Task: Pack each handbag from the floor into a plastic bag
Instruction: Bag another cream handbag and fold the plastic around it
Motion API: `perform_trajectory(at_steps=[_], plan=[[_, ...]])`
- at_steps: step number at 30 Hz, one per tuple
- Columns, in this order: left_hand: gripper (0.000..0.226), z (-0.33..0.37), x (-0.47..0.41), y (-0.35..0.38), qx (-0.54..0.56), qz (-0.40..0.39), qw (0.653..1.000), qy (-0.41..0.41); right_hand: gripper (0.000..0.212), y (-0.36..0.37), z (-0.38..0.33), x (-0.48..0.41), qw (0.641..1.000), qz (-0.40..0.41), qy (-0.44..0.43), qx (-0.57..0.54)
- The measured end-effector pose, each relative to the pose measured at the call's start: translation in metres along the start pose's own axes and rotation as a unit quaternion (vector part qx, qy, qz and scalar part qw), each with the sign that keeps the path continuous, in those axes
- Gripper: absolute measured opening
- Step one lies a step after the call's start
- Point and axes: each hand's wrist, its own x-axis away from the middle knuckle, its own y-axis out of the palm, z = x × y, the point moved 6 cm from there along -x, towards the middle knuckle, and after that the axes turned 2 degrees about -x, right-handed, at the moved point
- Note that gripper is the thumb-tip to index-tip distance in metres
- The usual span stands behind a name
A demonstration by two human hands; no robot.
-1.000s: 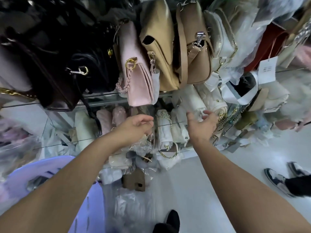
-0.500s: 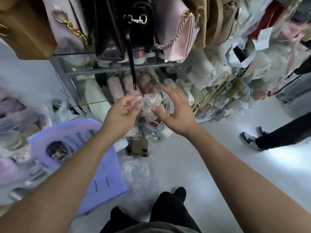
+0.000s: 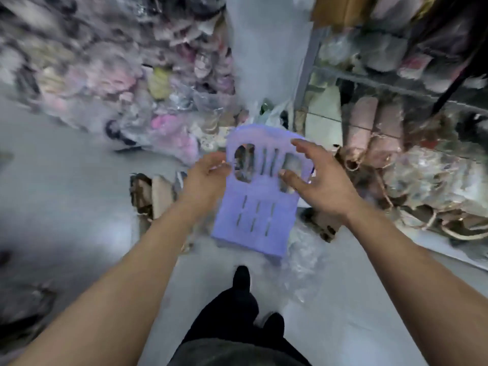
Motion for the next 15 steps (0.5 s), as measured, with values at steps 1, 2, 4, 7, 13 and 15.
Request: perform_trajectory(at_steps=[1, 2, 4, 7, 13, 15], plan=[[0.018, -0.015, 0.007, -0.023, 0.004, 0.026, 1.000, -0.017, 0.066, 0.021, -0.011, -0.001, 1.000, -0.025, -0.014, -0.005], [0.021, -0.032, 0.013, -0.047, 0.008, 0.054, 0.998, -0.032, 0.066, 0.043, -0.022, 0.000, 0.998, -0.050, -0.029, -0.012], [0.017, -0.060, 0.026, -0.094, -0.009, 0.100, 0.993, -0.061, 0.069, 0.085, -0.041, -0.001, 0.994, -0.097, -0.055, -0.022], [0.018, -0.102, 0.043, -0.156, -0.021, 0.165, 0.981, -0.099, 0.068, 0.149, -0.069, -0.002, 0.985, -0.154, -0.079, -0.014], [0.021, -0.192, 0.052, -0.241, -0.031, 0.219, 0.954, -0.202, 0.068, 0.257, -0.110, -0.024, 0.972, -0.223, -0.079, -0.001], [0.020, -0.217, 0.043, -0.258, -0.024, 0.220, 0.947, -0.233, 0.067, 0.287, -0.116, -0.037, 0.968, -0.242, -0.064, 0.010]])
